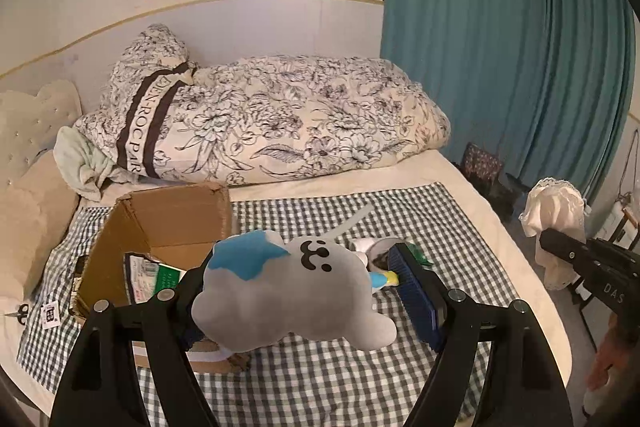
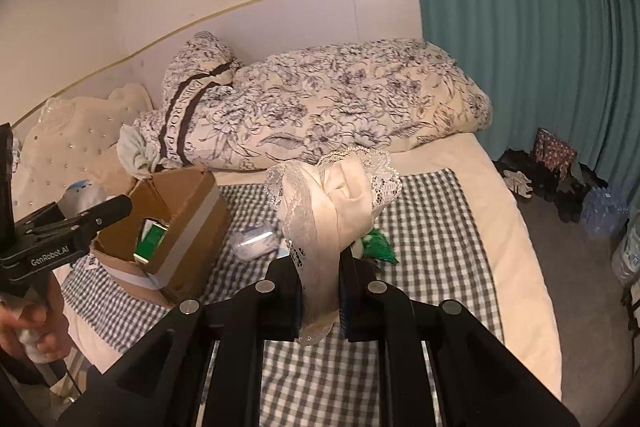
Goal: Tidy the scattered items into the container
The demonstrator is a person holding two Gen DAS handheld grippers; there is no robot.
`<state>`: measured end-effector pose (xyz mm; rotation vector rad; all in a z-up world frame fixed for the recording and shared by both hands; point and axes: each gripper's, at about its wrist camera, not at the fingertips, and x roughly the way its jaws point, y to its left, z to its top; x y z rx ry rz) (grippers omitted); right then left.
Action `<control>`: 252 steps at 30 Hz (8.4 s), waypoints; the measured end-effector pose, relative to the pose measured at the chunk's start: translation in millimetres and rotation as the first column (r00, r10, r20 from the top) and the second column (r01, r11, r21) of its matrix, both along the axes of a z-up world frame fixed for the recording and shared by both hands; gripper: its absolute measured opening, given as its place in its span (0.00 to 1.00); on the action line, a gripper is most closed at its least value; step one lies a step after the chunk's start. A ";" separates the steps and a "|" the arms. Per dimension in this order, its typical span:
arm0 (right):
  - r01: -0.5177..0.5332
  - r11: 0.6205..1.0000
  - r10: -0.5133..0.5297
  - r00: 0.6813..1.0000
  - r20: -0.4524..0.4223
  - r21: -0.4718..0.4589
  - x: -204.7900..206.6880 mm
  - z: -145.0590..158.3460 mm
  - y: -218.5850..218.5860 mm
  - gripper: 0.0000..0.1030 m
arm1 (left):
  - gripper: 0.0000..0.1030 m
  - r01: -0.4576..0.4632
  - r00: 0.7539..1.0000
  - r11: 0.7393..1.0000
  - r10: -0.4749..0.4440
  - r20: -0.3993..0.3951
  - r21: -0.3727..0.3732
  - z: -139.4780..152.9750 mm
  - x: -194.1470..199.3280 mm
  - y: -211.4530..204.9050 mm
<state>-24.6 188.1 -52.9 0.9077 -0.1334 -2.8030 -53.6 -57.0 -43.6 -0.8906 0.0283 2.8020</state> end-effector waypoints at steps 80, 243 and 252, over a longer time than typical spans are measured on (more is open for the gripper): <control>-0.462 0.886 0.452 0.877 0.163 0.030 -179.5 -67.4 -313.8 0.12 | 0.79 -0.257 0.945 0.965 0.261 0.196 -0.047 -86.0 -139.0 -202.7; -0.058 0.998 0.036 0.884 0.466 0.033 -192.4 -230.4 22.1 0.06 | 1.00 -0.049 0.941 0.992 0.084 0.327 -0.117 -203.7 -211.3 46.8; -0.062 0.997 0.037 0.893 0.448 0.039 -196.3 -231.7 21.6 0.06 | 1.00 -0.066 0.935 0.991 0.102 0.339 -0.117 -226.6 -228.2 49.7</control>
